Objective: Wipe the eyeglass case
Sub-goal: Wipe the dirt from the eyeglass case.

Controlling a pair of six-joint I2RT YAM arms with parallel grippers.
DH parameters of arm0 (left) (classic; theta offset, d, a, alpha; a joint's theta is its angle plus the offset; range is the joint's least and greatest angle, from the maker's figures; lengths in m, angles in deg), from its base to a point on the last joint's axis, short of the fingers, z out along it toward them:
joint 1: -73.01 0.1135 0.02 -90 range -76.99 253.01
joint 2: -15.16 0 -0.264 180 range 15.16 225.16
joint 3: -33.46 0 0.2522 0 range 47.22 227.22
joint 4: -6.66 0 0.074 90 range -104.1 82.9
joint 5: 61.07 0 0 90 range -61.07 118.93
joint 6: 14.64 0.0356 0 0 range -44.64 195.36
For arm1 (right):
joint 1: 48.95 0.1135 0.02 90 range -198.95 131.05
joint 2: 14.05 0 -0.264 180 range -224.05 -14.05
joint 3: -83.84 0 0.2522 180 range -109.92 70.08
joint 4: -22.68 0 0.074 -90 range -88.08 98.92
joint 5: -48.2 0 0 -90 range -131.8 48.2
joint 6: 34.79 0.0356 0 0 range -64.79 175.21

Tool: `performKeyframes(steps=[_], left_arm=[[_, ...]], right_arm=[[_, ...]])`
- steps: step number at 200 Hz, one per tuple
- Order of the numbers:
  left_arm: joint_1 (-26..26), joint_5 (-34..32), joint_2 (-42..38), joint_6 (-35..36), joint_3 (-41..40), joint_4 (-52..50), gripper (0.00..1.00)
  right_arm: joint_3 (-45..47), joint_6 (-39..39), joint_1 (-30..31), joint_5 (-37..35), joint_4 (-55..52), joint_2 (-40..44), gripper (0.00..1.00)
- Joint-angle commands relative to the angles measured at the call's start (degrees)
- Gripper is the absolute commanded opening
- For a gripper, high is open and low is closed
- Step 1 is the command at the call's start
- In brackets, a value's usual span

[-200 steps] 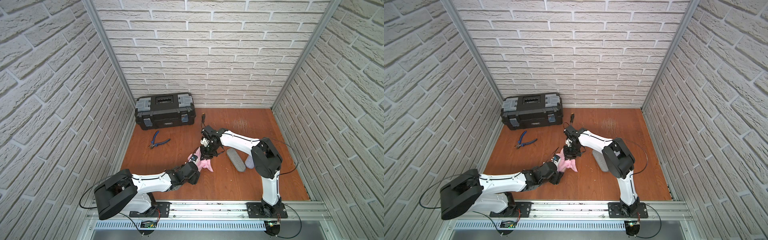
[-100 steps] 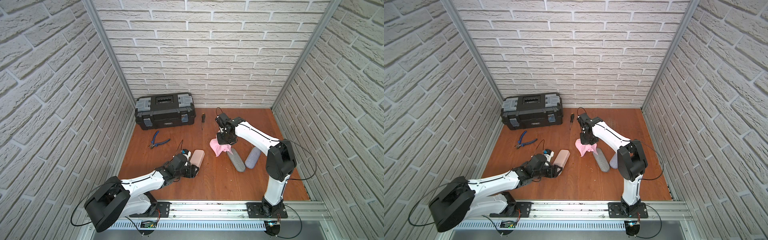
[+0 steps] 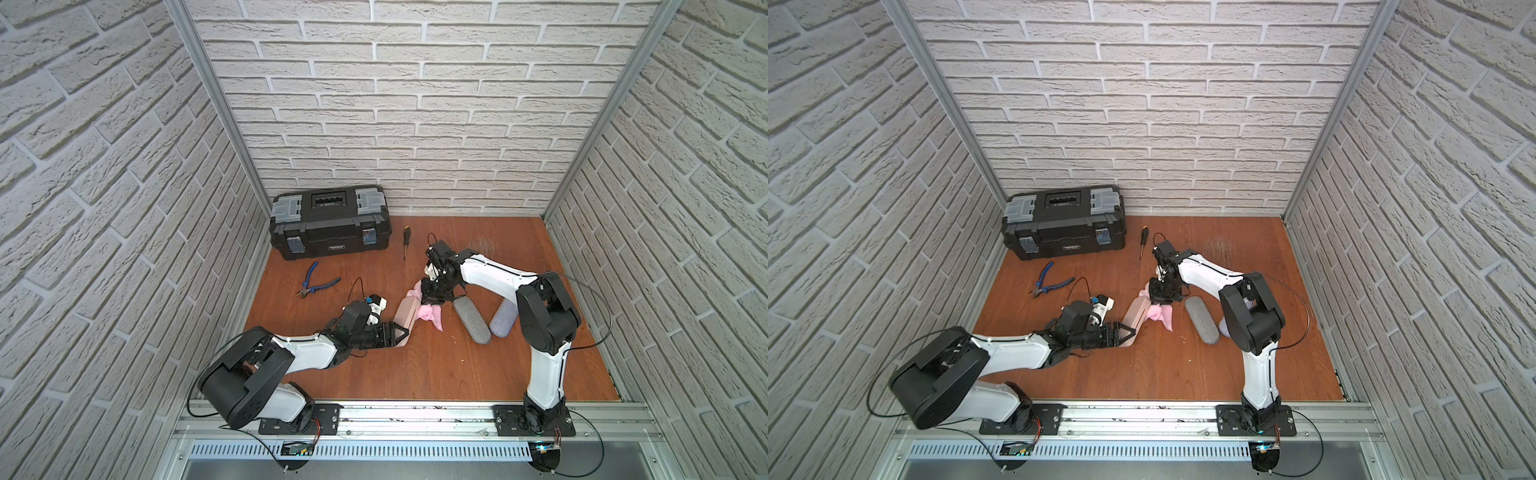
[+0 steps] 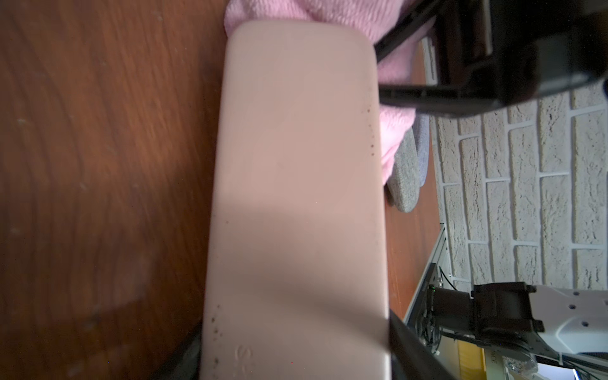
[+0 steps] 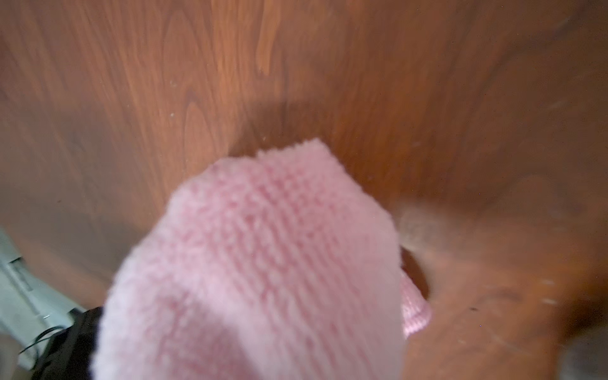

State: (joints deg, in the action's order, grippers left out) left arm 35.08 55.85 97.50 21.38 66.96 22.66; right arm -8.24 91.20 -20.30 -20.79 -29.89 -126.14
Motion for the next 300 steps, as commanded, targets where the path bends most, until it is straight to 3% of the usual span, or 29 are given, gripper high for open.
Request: performKeyframes(steps=[1, 54, 80, 101, 125, 142, 157, 175, 192, 218, 243, 265, 300], left_arm=[[0.9, 1.8, 3.6, -2.1, 0.6, 9.6, 0.23], [0.9, 1.4, 10.0, -3.7, 2.0, 15.3, 0.21], [1.0, 1.2, 10.5, -3.7, 1.4, 14.5, 0.2], [1.0, -0.1, 8.8, -2.3, 0.8, 11.3, 0.2], [1.0, -1.2, 6.1, -0.6, 0.1, 7.7, 0.21], [1.0, -1.8, 4.3, 0.3, -0.2, 5.8, 0.2], [0.9, -2.2, 2.8, 0.0, -0.8, 5.6, 0.21], [0.6, -2.1, 1.4, -1.2, -1.3, 6.5, 0.2], [-0.2, -1.4, 0.1, -2.5, -1.5, 7.6, 0.21], [-0.7, -0.2, -0.4, -4.6, -2.1, 9.7, 0.21], [-0.7, -0.2, 0.5, -4.2, -2.6, 11.0, 0.2], [-0.6, 1.3, 3.4, -2.8, -1.2, 12.8, 0.19], [0.0, -0.4, 8.0, -4.1, 0.5, 16.9, 0.19]], right_arm=[[5.1, 7.2, 3.3, 13.0, 8.9, 6.0, 0.02], [9.5, 11.7, 13.0, 17.5, 13.1, 13.0, 0.02], [9.9, 11.9, 17.3, 23.9, 12.7, 13.6, 0.02], [9.8, 8.4, 16.3, 23.4, 7.8, 17.4, 0.02], [11.3, 5.6, 9.4, 20.1, 2.8, 21.0, 0.02], [10.6, 1.2, 2.5, 13.8, -3.6, 20.8, 0.02], [7.5, -3.4, -1.8, 2.9, -8.5, 19.5, 0.02], [2.8, -6.1, -2.8, -15.0, -11.3, 16.7, 0.02], [1.6, -4.2, -2.8, -20.7, -7.1, 13.3, 0.02], [1.9, 0.7, -1.8, -15.4, 2.0, 7.9, 0.02], [-0.2, 0.4, 0.5, -3.5, 4.9, 2.9, 0.02], [6.1, 2.1, 5.0, 11.8, 15.2, 7.1, 0.02], [13.7, 7.8, 13.2, 29.1, 23.4, 13.1, 0.02]])
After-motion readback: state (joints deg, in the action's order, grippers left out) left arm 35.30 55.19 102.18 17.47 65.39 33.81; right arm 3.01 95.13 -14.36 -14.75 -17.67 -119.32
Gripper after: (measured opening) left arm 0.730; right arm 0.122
